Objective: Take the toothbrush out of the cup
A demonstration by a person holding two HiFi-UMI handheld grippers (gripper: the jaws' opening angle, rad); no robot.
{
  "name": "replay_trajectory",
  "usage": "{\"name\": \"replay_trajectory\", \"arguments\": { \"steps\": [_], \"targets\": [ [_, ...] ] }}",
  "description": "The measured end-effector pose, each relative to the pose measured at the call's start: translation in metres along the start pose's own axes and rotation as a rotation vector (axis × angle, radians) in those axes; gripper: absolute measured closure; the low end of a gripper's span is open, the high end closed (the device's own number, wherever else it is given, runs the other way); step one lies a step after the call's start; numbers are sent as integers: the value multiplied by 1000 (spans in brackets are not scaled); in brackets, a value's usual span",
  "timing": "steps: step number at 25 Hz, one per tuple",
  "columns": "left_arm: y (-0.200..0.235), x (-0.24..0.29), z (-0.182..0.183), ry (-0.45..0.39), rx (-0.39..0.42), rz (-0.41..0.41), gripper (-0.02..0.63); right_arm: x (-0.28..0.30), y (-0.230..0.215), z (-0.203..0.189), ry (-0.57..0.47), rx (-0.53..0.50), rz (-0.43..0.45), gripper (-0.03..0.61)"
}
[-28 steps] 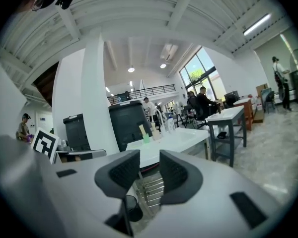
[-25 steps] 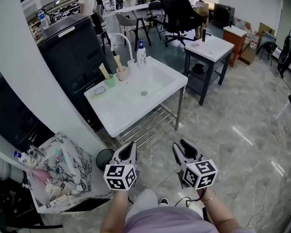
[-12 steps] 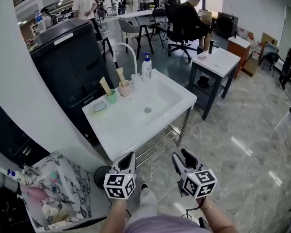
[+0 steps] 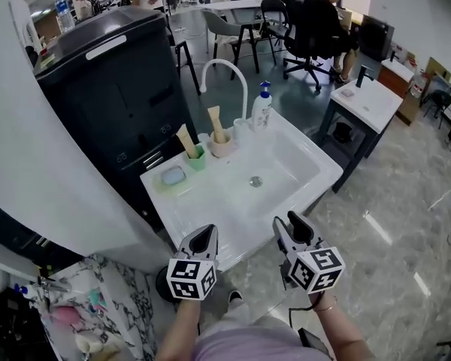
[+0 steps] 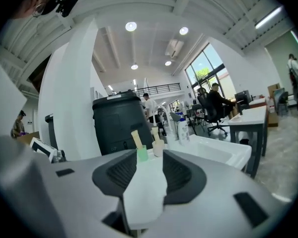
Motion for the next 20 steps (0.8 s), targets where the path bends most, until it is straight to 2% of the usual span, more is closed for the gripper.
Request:
{"name": "replay_trajectory", "arguments": {
  "steps": [9,20],
  "targets": [
    [76,24,10,-12,-35,106,614,110,32,18,51,-81,107,417],
    [129,32,5,3,-113,280,614,211,51,24,156,-131,266,348]
  ]
}}
Point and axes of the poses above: the fingertips, and each gripper's own axes: x forward along the fingers, y to its left, z out of its top, the point moved 5 cm from there along -x, backward along the fingers, and after that the axes turned 11 degrees about x, right-handed, at the moved point
